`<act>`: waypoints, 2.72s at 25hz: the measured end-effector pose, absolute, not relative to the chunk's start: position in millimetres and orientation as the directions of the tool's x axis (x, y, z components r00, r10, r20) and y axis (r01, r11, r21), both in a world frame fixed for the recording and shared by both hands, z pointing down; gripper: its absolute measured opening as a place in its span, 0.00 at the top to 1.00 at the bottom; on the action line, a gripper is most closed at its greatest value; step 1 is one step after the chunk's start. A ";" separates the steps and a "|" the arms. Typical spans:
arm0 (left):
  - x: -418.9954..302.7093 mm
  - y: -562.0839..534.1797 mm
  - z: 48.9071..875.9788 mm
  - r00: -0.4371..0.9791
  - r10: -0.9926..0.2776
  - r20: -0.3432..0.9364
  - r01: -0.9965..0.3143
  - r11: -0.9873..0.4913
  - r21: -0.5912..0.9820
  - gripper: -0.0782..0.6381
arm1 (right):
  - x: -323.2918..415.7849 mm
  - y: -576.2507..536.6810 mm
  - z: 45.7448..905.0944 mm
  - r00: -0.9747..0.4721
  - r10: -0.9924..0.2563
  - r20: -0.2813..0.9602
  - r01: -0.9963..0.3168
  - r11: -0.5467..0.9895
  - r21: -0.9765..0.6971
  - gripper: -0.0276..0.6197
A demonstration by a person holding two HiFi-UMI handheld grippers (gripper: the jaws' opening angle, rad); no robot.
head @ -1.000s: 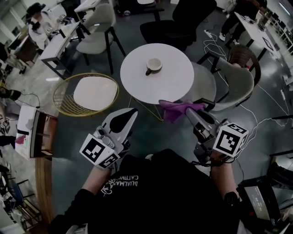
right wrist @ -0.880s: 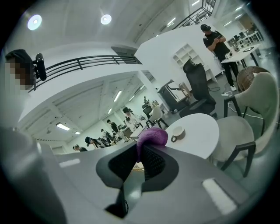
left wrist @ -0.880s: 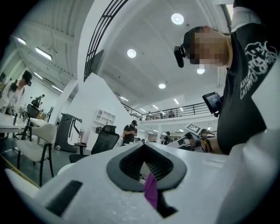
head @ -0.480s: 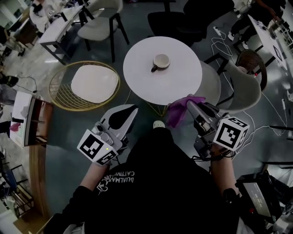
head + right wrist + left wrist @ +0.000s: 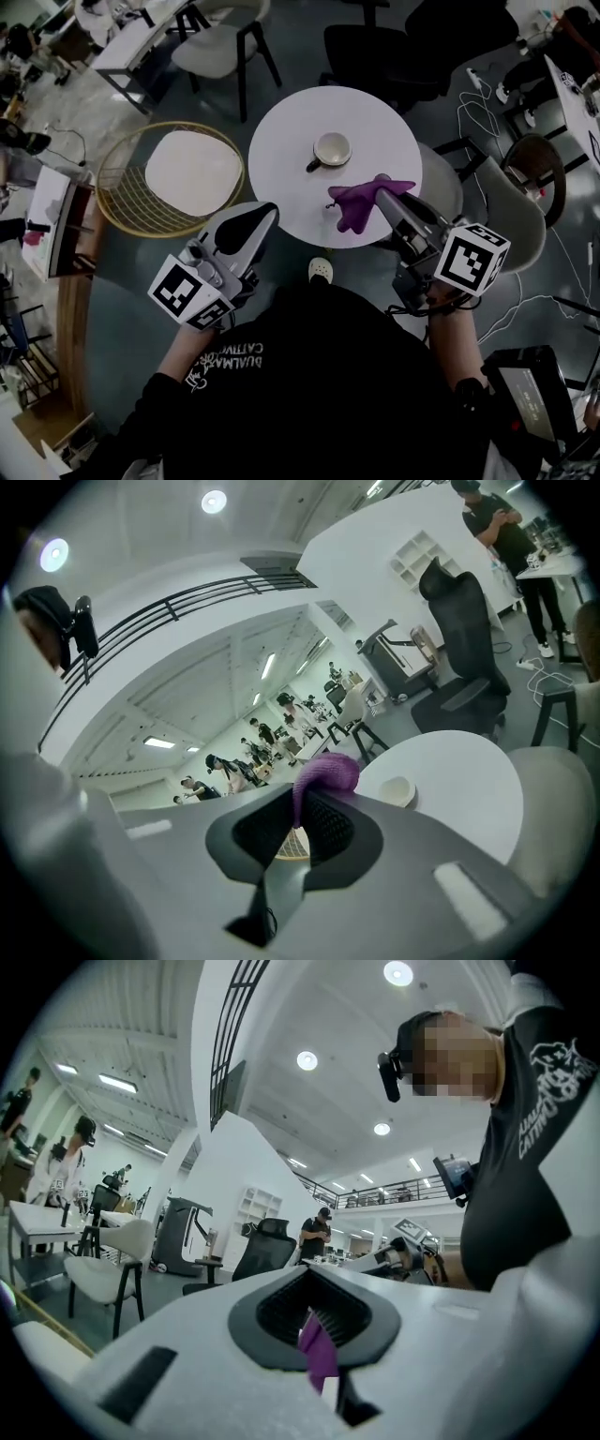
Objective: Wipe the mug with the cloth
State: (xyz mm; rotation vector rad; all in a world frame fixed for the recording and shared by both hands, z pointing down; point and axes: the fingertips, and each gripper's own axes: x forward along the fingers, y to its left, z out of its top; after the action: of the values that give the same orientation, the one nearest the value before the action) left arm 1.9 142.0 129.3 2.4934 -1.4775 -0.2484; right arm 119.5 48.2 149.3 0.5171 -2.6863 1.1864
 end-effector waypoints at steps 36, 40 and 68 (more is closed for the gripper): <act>14.7 -4.3 302.9 0.424 -0.813 0.399 -0.891 -0.298 0.342 0.88 | 96.1 -40.3 281.5 -0.988 -0.082 0.134 -0.157 0.431 -0.889 0.91; 12.4 -11.8 329.9 0.437 -0.755 0.489 -0.898 -0.335 0.285 0.77 | 94.2 -42.5 296.1 -0.982 -0.100 0.160 -0.187 0.396 -0.899 0.91; -7.4 -39.8 445.3 0.418 -0.456 0.786 -0.855 -0.489 0.171 0.74 | 97.1 -45.8 355.5 -0.922 -0.238 0.305 -0.364 0.266 -0.892 0.91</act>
State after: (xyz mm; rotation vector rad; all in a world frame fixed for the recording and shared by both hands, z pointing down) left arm -7.4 -39.8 445.3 2.1097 -1.1063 0.9214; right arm 97.1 -45.8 355.5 0.5765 -2.4104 1.7465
